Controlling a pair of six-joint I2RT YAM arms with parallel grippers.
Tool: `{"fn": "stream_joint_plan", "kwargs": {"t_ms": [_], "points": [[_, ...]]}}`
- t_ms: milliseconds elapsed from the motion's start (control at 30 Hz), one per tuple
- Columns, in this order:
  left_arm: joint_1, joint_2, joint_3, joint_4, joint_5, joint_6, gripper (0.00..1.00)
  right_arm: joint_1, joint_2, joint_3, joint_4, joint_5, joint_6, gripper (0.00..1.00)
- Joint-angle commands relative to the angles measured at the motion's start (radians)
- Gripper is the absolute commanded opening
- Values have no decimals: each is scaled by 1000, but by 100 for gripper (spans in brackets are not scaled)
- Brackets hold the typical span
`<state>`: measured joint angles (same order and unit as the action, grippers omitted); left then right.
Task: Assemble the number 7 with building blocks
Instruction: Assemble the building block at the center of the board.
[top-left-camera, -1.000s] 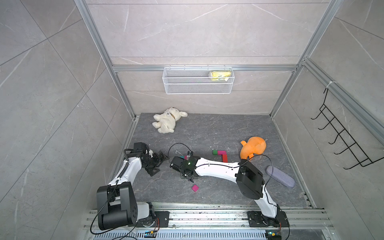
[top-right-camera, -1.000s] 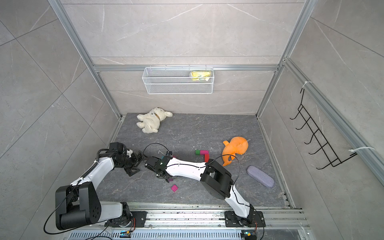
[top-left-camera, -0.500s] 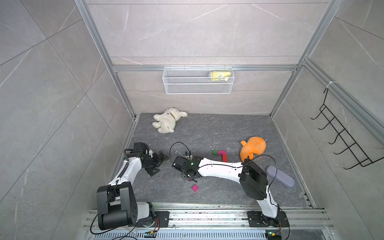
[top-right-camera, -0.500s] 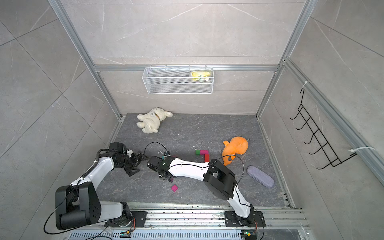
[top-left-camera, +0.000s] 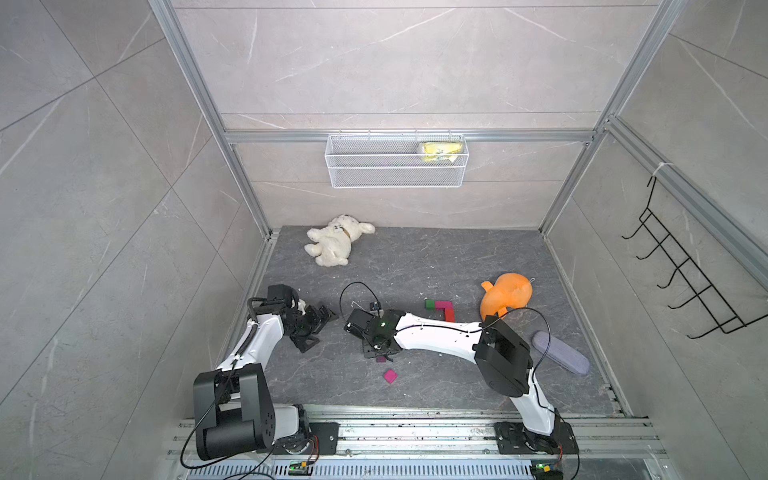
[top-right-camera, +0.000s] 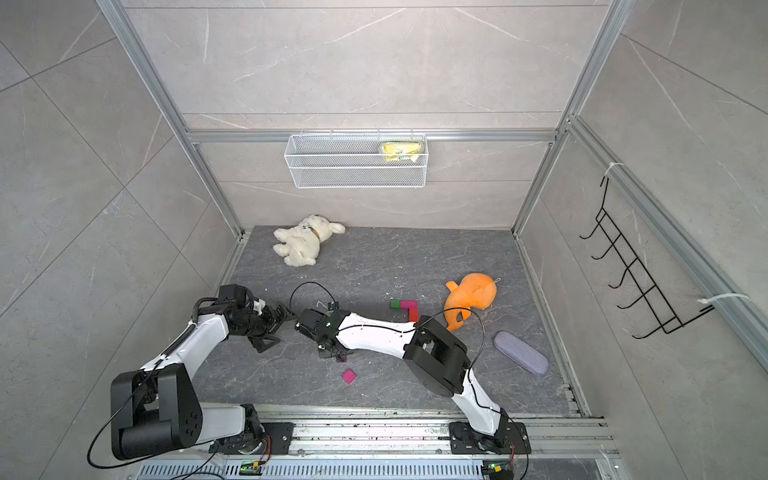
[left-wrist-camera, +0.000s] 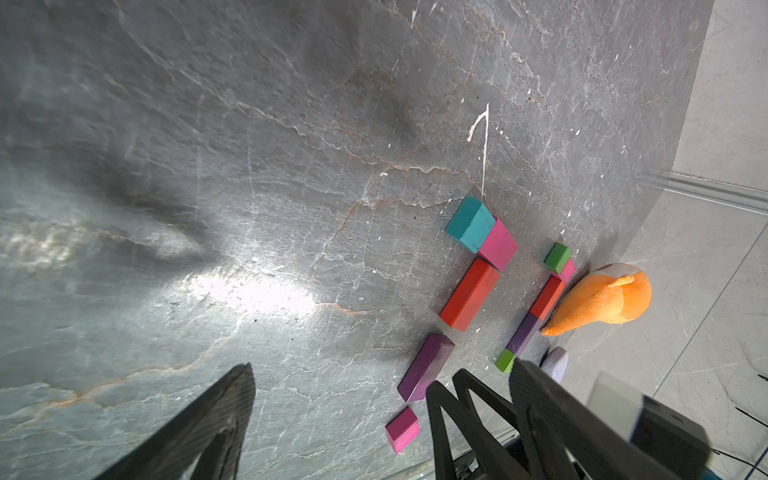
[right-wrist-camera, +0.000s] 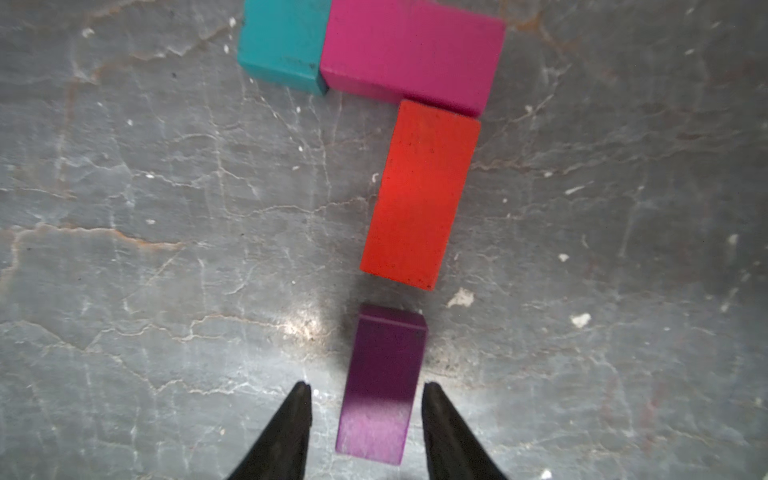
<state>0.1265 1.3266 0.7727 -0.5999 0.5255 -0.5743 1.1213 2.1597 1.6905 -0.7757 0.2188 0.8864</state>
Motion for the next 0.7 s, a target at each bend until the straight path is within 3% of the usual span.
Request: {"fn": "stream_joint_plan", "kwargs": {"t_ms": [0,667], "points": [[-5,8,10,-11,2,28,100,-6,28,21,-36,-13,17,46],[-6,3,8,-12,-1,28,100,-11,77,58,-87,-30,58,35]]}}
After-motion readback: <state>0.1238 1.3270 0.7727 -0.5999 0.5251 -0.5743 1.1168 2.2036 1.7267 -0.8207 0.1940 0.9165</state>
